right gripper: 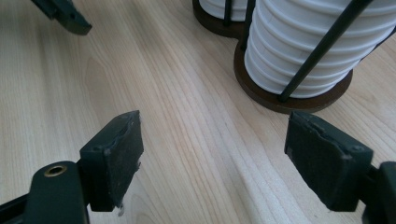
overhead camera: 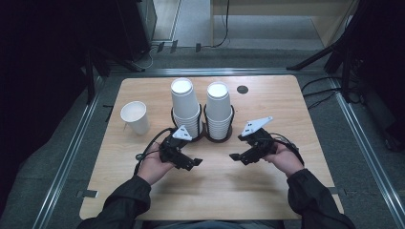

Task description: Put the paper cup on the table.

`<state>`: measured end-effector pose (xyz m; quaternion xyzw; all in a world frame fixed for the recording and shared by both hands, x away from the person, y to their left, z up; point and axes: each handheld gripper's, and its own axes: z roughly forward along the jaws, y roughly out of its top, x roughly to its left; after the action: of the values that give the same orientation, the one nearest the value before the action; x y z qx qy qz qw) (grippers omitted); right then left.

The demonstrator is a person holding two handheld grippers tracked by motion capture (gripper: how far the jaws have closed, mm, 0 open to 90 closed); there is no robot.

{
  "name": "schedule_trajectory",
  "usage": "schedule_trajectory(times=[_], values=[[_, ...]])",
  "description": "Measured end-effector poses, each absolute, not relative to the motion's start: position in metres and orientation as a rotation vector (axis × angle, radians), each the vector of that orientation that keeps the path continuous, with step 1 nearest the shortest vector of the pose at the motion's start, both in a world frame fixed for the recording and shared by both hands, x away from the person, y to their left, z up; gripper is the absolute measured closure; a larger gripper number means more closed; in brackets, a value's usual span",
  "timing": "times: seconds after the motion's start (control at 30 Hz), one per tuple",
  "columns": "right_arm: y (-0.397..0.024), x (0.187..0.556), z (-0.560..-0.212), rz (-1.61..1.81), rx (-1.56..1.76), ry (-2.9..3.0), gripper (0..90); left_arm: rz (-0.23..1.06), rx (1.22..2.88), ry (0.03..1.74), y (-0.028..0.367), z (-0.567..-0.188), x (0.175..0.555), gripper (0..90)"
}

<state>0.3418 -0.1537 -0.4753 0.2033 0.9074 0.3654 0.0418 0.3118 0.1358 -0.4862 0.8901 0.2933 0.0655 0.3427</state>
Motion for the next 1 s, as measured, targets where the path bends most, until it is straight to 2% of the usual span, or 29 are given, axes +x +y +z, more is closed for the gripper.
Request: schedule_trajectory(times=[0.73, 1.0], values=[[-0.152, 0.336, -0.479, 1.091, 0.617, 2.789, 19.5, 0.152, 2.367, 0.707, 0.12, -0.493, 0.315, 7.4], [-0.153, 0.337, -0.478, 1.094, 0.621, 2.789, 19.5, 0.185, 2.384, 0.697, 0.12, -0.493, 0.313, 7.4]])
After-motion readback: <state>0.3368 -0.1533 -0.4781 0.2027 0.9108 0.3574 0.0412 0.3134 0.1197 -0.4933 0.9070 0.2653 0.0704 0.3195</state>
